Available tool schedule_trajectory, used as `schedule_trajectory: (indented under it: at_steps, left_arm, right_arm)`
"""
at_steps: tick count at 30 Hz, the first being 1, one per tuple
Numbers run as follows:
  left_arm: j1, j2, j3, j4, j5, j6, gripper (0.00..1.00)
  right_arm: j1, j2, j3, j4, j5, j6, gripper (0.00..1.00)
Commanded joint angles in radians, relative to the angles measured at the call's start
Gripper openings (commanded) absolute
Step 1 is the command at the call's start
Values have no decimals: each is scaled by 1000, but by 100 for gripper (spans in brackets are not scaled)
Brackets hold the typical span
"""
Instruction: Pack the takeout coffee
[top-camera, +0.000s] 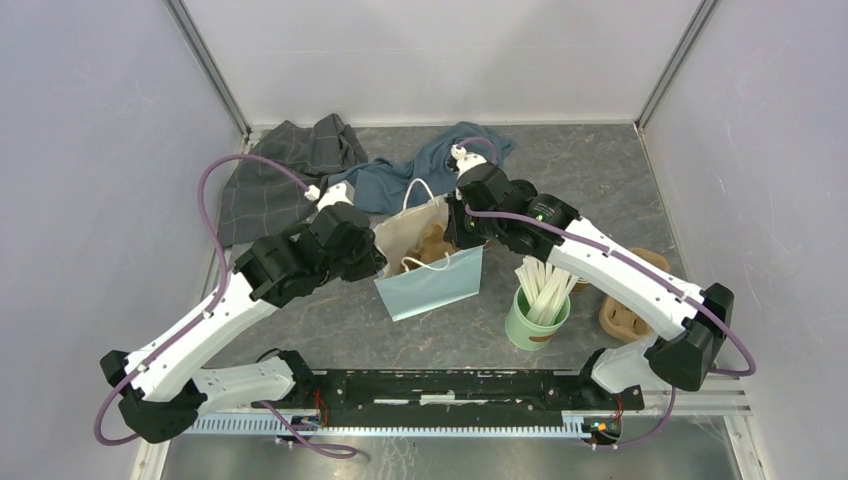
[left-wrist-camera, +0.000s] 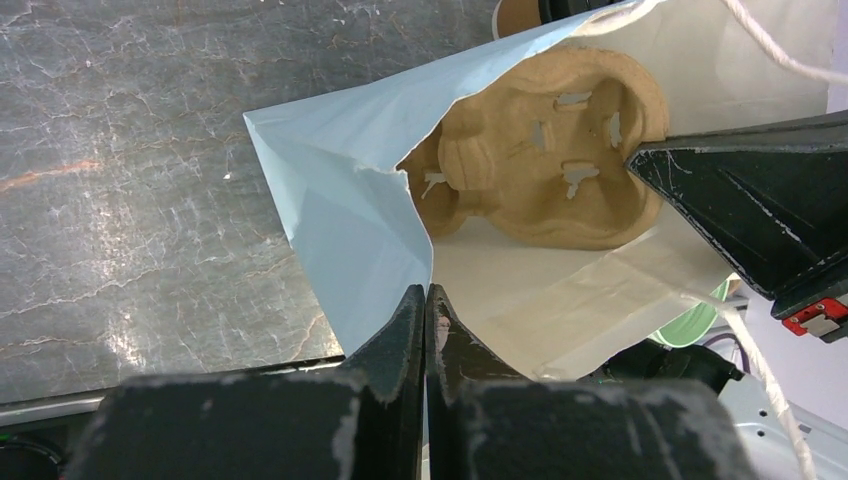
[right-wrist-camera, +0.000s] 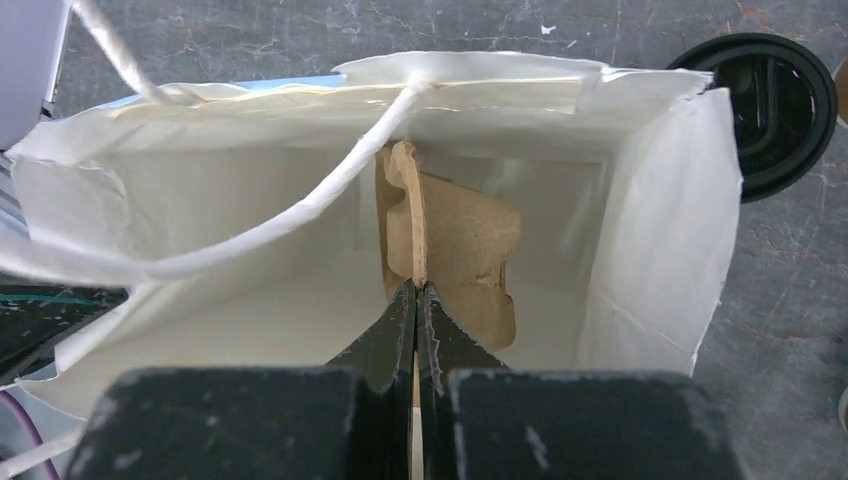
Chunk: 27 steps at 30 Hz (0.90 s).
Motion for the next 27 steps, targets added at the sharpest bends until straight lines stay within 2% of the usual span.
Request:
schedule_trajectory:
  at_steps: [1,13,15,17,21,24,27]
  left_arm:
    - [0,15,35,-21,-3,61,2]
    - [0,45,69,-42,-24,95,2]
    - [1,45,66,-46,-25,97,2]
    - [0,44,66,-51,-30,97,2]
    - [1,39,61,-53,-36,100,2]
    - [1,38,66,-64,-46,101,2]
    - [1,35,64,-72,-51,102,2]
  right_arm:
    - [-1,11,-19,95,-18,-3,0]
    - [-1,56,-32,91,-27,-9,0]
    - [-1,64,0,30,17,-16,7]
    - [-1,68,38,-45,90,-38,20]
    - [1,62,121,-133,154,-109,33]
    - [8,56,188,-152,149,-148,44]
    - [14,48,239,-145,95,-190,51]
